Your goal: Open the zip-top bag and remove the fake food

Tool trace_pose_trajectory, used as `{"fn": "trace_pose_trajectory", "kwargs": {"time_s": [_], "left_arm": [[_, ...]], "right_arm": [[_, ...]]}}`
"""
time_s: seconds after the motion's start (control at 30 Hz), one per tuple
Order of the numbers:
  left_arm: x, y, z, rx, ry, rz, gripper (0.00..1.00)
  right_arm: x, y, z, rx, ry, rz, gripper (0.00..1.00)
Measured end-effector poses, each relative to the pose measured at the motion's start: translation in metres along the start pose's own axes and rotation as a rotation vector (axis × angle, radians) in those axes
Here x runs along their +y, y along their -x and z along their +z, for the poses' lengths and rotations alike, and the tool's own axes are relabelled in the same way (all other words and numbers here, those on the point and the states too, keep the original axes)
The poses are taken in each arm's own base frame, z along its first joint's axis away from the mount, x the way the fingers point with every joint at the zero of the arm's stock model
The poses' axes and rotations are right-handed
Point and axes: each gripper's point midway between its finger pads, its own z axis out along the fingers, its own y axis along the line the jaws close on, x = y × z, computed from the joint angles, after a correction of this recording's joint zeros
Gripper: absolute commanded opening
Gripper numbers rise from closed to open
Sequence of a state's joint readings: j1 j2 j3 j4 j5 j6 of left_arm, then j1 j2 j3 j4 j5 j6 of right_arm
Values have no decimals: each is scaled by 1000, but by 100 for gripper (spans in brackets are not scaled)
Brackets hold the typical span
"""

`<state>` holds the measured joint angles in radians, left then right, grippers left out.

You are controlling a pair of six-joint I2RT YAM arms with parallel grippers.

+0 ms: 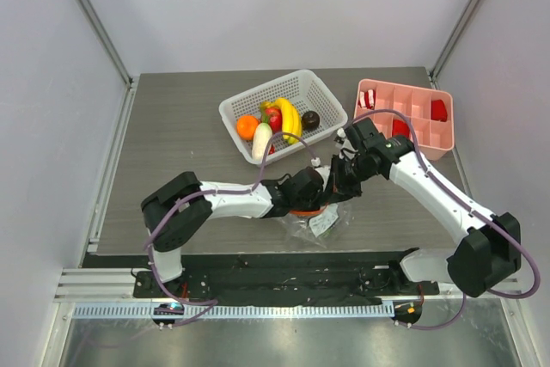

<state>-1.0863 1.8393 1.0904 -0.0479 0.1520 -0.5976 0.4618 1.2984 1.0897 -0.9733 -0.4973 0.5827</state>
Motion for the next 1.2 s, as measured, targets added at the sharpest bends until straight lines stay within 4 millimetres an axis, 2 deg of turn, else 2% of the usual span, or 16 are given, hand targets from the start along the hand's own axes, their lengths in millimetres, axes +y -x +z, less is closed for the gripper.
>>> {"fn": "trace_pose_trajectory", "kwargs": {"time_s": [0.2, 0.27, 0.3, 0.33, 0.47, 0.6, 0.83, 0.9, 1.0, 1.1, 1.2], "left_arm": [[-1, -3, 4, -5, 11, 17, 35], [-2, -2, 4, -7, 19, 24, 16], [-1, -2, 4, -5, 26, 32, 2], [-1, -1, 3, -3, 36, 41, 0], [7, 0, -4, 23, 105, 80, 0], [8, 5, -19, 46, 145, 111, 0], [-4, 42, -49, 5, 122, 93, 0], [-9, 54, -59, -19, 78, 77, 0], [-1, 68, -68, -46, 70, 53, 0], [7, 78, -76, -75, 84, 58, 0], [7, 80, -78, -79, 79, 66, 0]], "right_arm": [[-5, -5, 0, -5, -9, 7, 1], [-6, -5, -1, -11, -10, 7, 1], [-6, -6, -1, -14, -10, 8, 1], [-6, -6, -2, -19, -11, 7, 1], [-6, -4, -5, -45, -11, -1, 1], [-1, -3, -14, -98, 16, -30, 1], [26, 5, -50, -294, 138, -162, 1], [21, 3, -56, -343, 134, -185, 1], [16, -3, -58, -376, 143, -196, 1], [10, -10, -55, -384, 153, -171, 1], [3, -12, -49, -384, 145, -130, 1]]}}
